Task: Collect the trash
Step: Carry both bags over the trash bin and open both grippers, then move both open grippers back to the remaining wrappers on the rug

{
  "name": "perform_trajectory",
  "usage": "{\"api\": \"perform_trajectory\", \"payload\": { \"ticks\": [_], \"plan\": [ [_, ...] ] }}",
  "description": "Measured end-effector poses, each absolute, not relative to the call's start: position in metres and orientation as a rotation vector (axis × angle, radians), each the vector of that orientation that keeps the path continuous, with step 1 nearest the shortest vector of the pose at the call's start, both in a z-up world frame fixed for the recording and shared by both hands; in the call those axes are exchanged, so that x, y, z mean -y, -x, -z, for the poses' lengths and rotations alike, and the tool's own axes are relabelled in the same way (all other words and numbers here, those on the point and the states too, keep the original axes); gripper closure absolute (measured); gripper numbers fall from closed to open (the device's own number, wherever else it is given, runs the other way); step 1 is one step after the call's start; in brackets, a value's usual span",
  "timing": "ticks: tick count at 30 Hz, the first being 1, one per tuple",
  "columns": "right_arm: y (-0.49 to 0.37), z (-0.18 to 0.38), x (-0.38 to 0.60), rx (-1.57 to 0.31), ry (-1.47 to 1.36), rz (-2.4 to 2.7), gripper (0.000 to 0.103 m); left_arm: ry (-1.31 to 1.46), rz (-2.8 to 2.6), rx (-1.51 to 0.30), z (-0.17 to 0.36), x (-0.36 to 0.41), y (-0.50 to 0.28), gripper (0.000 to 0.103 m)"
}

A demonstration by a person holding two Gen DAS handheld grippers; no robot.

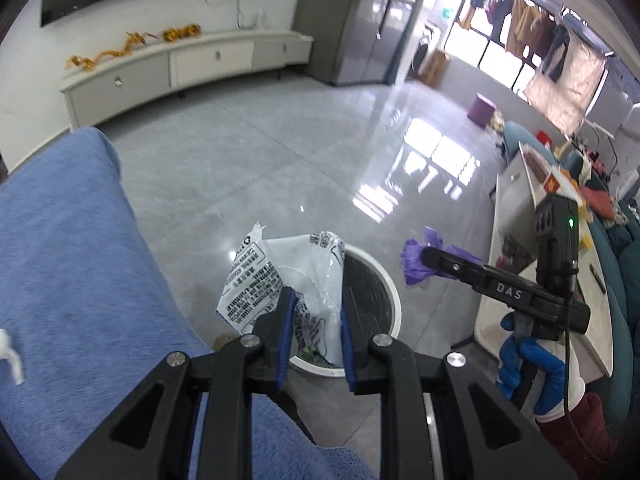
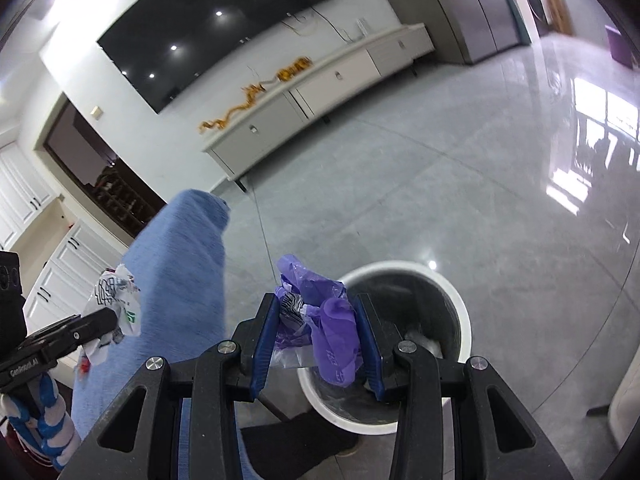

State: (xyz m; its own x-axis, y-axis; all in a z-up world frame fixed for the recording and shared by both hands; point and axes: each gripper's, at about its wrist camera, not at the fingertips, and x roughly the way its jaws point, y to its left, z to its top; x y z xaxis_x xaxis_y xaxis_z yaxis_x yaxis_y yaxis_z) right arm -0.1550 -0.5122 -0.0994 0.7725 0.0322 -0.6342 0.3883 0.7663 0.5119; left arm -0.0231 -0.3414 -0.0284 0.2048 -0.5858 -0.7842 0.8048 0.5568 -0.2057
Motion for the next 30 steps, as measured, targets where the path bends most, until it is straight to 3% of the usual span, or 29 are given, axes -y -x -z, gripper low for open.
{"api": "perform_trajectory", "payload": {
  "ticks": [12,15,17,19,30],
  "plan": [
    [0.129,0.143,0.537,-0.773,-0.710,0.272,0.062,-0.234,1.030,-1.089,0.072,0.415,0.003,0.080],
    [0.125,0.148,0.541,-0.785,-0.710,0.287,0.058,-0.186,1.050,-1.113,0.079,0.424,-0.005,0.067],
    [0.124,0.149,0.543,-0.787,-0.709,0.297,0.052,-0.174,1.052,-1.114,0.081,0.427,-0.008,0.053],
    [0.122,0.150,0.544,-0.787,-0.706,0.311,0.046,-0.158,1.053,-1.119,0.082,0.428,-0.010,0.048],
    [0.129,0.138,0.542,-0.782,-0.682,0.342,0.044,-0.181,0.981,-1.054,0.067,0.412,-0.004,0.047]
  ]
}}
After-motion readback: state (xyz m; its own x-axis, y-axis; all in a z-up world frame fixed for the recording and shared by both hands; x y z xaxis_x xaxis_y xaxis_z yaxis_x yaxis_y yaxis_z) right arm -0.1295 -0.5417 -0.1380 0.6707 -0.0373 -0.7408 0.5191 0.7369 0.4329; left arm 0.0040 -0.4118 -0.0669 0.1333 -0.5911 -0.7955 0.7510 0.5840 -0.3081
